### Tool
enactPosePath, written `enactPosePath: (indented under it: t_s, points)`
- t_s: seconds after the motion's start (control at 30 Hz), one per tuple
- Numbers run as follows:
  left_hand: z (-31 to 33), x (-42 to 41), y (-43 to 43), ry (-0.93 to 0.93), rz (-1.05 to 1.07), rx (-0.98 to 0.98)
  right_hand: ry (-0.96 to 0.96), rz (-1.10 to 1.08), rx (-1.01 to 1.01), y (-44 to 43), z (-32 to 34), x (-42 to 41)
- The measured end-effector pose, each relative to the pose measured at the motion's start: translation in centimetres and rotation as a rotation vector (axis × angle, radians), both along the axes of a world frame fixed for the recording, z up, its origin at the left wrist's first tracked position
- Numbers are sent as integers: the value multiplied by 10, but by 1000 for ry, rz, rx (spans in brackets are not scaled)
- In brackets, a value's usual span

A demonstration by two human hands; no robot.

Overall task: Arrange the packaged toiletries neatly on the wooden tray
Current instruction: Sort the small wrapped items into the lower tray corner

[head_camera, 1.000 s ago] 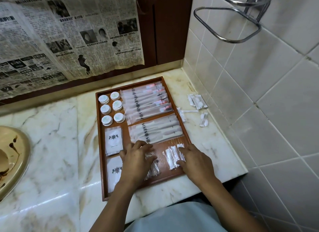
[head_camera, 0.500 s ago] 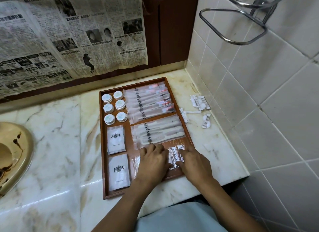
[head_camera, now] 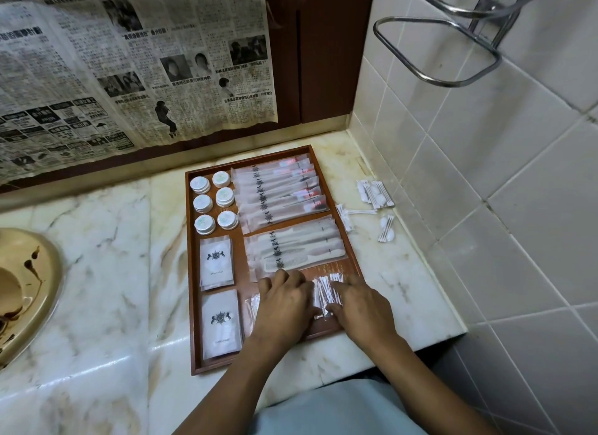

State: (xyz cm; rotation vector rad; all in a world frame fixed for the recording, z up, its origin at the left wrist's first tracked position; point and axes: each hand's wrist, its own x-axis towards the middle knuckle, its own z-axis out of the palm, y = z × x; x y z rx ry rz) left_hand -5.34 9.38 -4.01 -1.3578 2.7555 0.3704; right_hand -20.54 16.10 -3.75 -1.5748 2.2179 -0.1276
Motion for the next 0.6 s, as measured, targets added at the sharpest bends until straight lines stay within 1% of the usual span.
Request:
enactPosePath:
  t_s: [0.1, 0.17, 0.27, 0.33, 0.47, 0.6]
  points:
    - [2, 0, -1, 14, 33, 19, -27, -12, -47, 1, 1, -2]
    - [2, 2, -4, 44, 74, 25, -64, -68, -141, 1, 2, -9]
    - [6, 5, -7, 124, 148, 21, -108, -251, -327, -2, 2, -30]
    - [9, 6, -8, 170, 186, 19, -127, -387, -412, -9, -3, -50]
    - [12, -2, -13, 248, 207, 19, -150, -538, -443, -30, -20, -85]
    - [15, -19, -20, 230, 213, 31, -126, -592, -430, -52, -35, -107]
